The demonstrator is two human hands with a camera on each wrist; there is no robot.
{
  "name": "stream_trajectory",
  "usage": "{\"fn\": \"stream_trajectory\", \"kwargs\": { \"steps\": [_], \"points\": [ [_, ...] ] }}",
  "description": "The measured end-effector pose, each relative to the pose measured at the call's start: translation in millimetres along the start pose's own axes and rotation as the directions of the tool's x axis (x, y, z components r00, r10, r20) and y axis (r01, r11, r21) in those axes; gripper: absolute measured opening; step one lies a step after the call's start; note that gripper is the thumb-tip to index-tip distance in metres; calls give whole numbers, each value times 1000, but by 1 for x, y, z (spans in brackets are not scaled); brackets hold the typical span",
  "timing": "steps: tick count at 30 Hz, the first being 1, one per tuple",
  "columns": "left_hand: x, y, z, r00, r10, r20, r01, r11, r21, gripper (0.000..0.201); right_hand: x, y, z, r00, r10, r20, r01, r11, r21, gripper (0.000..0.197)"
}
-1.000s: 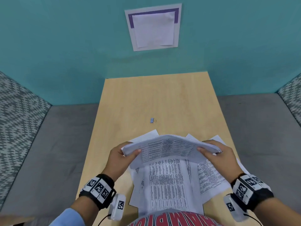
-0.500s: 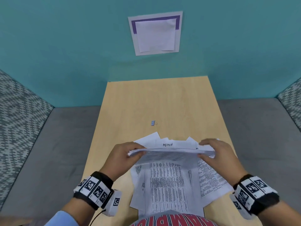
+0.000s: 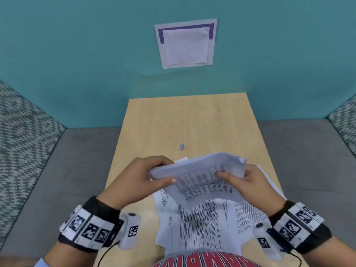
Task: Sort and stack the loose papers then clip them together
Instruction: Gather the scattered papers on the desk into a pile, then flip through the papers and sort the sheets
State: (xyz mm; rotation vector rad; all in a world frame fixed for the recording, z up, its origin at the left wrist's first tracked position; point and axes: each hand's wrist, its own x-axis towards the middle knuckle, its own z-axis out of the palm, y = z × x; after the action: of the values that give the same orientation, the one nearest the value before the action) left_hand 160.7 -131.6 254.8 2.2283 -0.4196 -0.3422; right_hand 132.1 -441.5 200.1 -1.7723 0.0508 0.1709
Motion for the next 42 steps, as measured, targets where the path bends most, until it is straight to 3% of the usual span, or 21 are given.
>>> {"fn": "stream_trajectory", "kwargs": {
  "steps": [4,6,8,12,13,15,18,22,24,26,29,31,32,35,37,40,42],
  "points": [
    [4,-14,8,996,-73,-60,50,945,-322,29,-6,-2,-13,997,17,-69,-5,985,174,19],
    [13,-26,34,993,-116,-5,108,942,-317,32,-9,-1,-9,1000,21,-14,-18,975,221,24],
    [18,-39,66,994,-100,32,105,965,-242,44,-9,14,0,998,49,40,-54,989,137,27],
    [22,-48,107,993,-107,-56,85,948,-308,29,-7,38,15,974,224,-42,-219,970,105,9],
    [22,-45,108,988,-122,-94,82,934,-347,27,-7,38,17,969,236,-69,-230,970,81,16],
    [20,-39,109,971,-144,-189,50,902,-429,25,-6,38,18,973,204,-110,-201,979,39,40],
    [19,-38,107,936,-201,-289,31,865,-501,18,-7,29,17,988,27,-149,-2,987,162,19],
    [19,-56,121,923,-340,-179,209,835,-509,17,-3,51,26,994,73,-79,-75,997,-18,20],
    [19,-59,126,906,-387,-170,247,811,-530,21,-2,56,29,986,133,-100,-140,988,-62,36],
    [20,-59,125,897,-383,-220,224,823,-522,25,0,56,29,985,98,-143,-110,991,-80,37],
    [19,-45,115,889,-314,-334,83,827,-556,17,-3,46,27,980,40,-195,-31,998,46,32],
    [20,-44,115,889,-317,-332,69,808,-585,20,-3,44,26,986,21,-166,-14,999,39,13],
    [20,-49,118,892,-326,-314,95,813,-575,24,-2,50,26,992,13,-124,-15,1000,-22,14],
    [18,-68,134,897,-394,-198,265,841,-472,21,4,79,32,984,151,-97,-167,969,-183,8],
    [18,-79,141,871,-459,-174,352,831,-430,16,9,103,31,969,218,-113,-239,944,-229,26],
    [21,-88,145,864,-472,-177,364,827,-429,16,9,120,22,962,274,2,-267,936,-229,30],
    [24,-94,143,868,-461,-187,360,841,-404,34,3,134,7,935,354,8,-344,916,-208,40]
  ]
}}
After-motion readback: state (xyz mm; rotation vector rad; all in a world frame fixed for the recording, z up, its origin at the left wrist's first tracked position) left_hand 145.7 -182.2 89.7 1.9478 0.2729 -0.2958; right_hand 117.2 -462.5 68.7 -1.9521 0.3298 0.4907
